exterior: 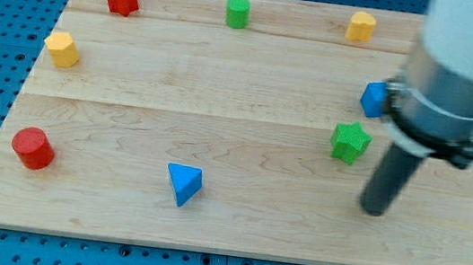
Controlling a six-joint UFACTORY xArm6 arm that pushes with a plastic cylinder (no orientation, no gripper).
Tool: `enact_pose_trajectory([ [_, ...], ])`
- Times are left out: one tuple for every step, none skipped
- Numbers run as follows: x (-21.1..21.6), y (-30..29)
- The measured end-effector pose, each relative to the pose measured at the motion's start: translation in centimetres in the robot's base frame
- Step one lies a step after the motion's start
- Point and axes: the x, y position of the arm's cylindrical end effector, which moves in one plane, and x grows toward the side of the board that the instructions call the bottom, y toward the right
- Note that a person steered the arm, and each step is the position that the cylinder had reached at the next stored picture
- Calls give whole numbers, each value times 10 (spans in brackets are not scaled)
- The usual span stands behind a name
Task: Push the green star to the bottom of the green circle
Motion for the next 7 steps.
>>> enact_pose_trajectory([
  [-49,-9],
  [-104,-33],
  [-145,-25],
  [-75,-19],
  [-57,-53],
  [-127,-116],
  [-177,-173],
])
